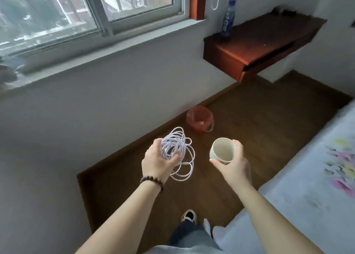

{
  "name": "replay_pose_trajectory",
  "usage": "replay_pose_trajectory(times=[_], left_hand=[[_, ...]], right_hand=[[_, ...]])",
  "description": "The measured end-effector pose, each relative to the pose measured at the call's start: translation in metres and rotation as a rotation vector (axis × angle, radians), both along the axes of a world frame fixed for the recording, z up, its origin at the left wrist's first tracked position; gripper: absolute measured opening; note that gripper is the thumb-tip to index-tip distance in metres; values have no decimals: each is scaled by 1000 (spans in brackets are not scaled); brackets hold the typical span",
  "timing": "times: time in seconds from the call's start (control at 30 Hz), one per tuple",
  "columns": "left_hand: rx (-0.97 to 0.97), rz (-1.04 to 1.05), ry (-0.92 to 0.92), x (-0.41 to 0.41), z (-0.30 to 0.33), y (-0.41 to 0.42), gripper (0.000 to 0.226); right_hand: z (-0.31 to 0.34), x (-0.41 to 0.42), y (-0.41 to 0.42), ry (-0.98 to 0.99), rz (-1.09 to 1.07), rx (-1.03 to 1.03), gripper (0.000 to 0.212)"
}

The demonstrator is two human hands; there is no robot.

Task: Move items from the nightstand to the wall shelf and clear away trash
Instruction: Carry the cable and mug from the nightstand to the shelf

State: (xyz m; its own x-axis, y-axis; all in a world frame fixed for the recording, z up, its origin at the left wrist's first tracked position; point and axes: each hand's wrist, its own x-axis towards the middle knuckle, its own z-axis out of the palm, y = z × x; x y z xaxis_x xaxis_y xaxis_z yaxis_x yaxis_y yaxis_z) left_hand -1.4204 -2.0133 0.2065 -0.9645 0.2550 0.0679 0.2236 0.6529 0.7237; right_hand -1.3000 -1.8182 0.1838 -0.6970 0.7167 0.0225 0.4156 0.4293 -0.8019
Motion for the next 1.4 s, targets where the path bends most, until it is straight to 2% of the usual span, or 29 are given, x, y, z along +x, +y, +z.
replay_pose_trajectory(times=[0.17,0.4,0.53,0.7,0.93,1.13,1.4], left_hand=[[35,-138,24,-74,18,107,47],[53,-335,37,-130,28,253,50],[54,-409,58,-160,24,342,60],[87,-490,39,-211,18,460,52],[113,-501,-16,-283,36,622,59],[140,-523,23,-322,61,739,58],[184,-439,31,-371,78,880,73]], right_hand=[[20,-45,81,22,-129,51,94],[26,-69,184,47,-333,93,93],[19,-87,254,50,-420,90,95],[14,-128,359,44,-486,93,94],[42,-191,514,21,-520,113,94],[58,-227,623,64,-564,122,94],[72,-287,784,148,-442,180,91]])
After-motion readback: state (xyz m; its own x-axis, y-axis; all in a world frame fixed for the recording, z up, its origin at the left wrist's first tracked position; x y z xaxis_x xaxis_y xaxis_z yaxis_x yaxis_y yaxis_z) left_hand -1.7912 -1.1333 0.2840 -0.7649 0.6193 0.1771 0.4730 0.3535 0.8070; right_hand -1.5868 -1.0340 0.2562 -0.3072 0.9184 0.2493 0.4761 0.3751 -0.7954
